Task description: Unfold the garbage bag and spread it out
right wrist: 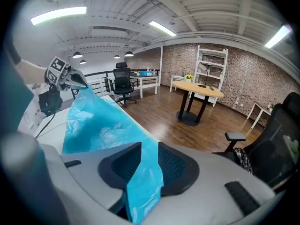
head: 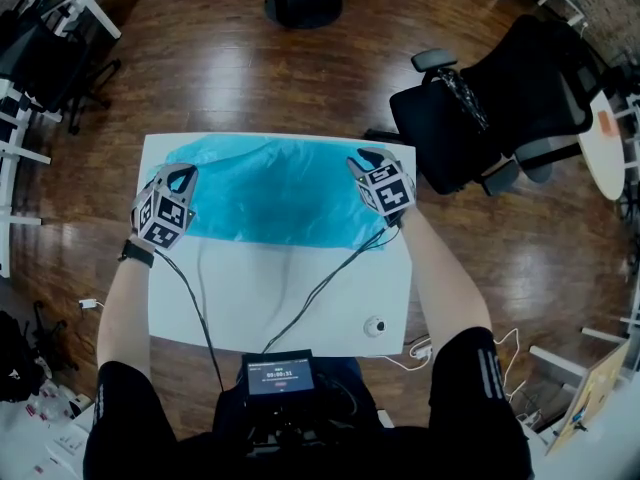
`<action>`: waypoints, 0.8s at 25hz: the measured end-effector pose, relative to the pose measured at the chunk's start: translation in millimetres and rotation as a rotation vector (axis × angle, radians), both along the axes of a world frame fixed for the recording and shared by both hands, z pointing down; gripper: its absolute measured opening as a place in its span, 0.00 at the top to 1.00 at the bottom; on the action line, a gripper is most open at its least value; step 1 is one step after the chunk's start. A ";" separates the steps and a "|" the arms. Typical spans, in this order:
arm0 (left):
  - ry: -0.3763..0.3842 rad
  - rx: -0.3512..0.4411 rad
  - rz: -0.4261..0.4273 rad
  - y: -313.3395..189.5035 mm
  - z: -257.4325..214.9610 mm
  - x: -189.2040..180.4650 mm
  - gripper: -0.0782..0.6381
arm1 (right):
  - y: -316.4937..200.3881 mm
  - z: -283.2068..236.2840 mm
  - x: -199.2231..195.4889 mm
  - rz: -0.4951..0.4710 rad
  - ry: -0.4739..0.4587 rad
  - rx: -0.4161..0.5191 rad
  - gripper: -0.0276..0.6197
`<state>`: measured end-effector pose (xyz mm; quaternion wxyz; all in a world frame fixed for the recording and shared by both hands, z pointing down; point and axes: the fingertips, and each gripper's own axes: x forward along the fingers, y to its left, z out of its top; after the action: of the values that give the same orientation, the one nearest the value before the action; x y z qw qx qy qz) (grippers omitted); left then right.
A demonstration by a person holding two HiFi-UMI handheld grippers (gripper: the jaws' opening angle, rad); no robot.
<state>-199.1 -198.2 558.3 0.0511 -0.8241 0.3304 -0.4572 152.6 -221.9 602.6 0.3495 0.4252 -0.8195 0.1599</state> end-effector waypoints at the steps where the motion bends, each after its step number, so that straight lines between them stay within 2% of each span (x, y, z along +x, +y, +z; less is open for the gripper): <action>1: 0.013 0.008 0.013 5.7 -5.4 1.6 0.89 | 1.1 -1.7 1.2 0.000 0.002 0.003 0.74; 5: 0.064 0.033 0.049 27.5 -26.2 5.0 0.89 | 7.3 -13.8 2.1 0.002 -0.009 0.009 0.74; 15: 0.191 0.046 0.057 92.1 -65.4 2.7 0.89 | 21.0 -62.4 -7.1 0.020 -0.070 0.098 0.74; 20: 0.235 0.074 0.115 123.5 -94.5 13.4 0.89 | 30.7 -92.2 -9.3 0.034 -0.109 0.137 0.73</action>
<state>-185.7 -74.7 463.8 0.0686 -0.8871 0.3032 -0.3413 143.3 -191.2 510.4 0.2719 0.4527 -0.8388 0.1324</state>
